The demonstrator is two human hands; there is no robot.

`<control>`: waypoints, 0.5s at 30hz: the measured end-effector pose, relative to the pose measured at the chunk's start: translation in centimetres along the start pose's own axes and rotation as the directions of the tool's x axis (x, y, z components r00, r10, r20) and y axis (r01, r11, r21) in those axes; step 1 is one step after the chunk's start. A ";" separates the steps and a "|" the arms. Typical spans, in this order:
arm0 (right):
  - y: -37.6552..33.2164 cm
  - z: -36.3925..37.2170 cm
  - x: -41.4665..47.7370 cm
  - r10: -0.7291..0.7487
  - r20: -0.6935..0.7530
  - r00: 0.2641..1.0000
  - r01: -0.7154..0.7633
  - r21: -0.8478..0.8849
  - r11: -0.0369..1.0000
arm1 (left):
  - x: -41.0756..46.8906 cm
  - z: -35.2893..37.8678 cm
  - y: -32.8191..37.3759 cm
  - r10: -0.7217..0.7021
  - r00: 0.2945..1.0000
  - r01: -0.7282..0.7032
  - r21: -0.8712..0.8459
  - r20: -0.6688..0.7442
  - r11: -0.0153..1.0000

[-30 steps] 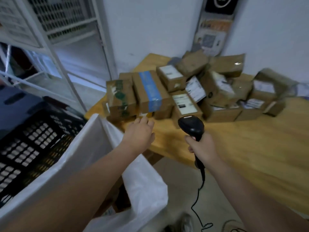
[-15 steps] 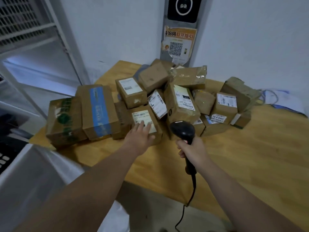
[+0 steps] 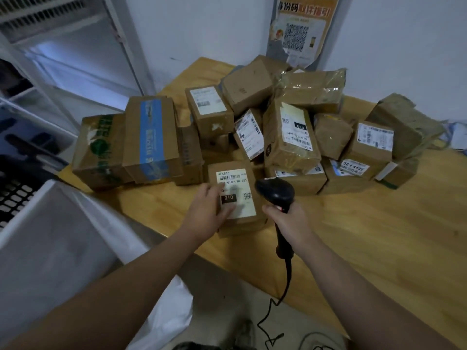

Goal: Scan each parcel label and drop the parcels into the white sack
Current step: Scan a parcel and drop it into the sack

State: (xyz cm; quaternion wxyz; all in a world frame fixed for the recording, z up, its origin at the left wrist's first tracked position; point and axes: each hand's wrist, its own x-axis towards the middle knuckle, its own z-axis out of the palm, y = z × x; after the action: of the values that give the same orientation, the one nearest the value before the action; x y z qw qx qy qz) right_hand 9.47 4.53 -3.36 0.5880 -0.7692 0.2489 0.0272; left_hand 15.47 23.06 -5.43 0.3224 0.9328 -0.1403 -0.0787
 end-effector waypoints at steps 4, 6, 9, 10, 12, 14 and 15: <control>-0.3 0.9 0.2 0.097 0.130 0.987 -0.107 0.074 0.992 | 0.8 0.4 -0.2 -0.471 0.838 0.545 -0.442 0.274 0.713; 0.2 1.5 0.0 0.166 0.193 0.967 -0.189 0.107 0.976 | 0.3 1.1 -0.1 -0.425 0.777 0.625 -0.489 0.465 0.608; 1.2 1.5 -0.6 0.175 0.185 0.967 -0.207 0.167 0.964 | -0.6 2.3 -0.6 -0.345 0.821 0.566 -0.576 0.454 0.590; 1.6 1.3 -1.0 0.166 0.166 0.972 -0.197 0.197 0.960 | -0.9 2.5 -0.7 -0.316 0.835 0.546 -0.606 0.450 0.579; 2.0 0.8 -1.6 0.142 0.139 0.980 -0.174 0.262 0.949 | -1.4 2.7 -0.8 -0.282 0.853 0.519 -0.667 0.439 0.535; 2.3 0.5 -2.1 0.118 0.125 0.985 -0.152 0.304 0.940 | -1.7 2.3 -1.1 -0.306 0.858 0.514 -0.704 0.413 0.489; 2.4 0.5 -2.2 0.114 0.119 0.986 -0.146 0.309 0.940 | -1.7 1.9 -1.3 -0.313 0.861 0.509 -0.700 0.402 0.501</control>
State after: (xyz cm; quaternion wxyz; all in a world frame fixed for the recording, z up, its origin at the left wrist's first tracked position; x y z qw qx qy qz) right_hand 6.69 5.28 -4.88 0.7123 -0.6443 0.2709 0.0640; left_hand 13.69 23.47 -7.69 0.6514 0.6848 0.1008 -0.3107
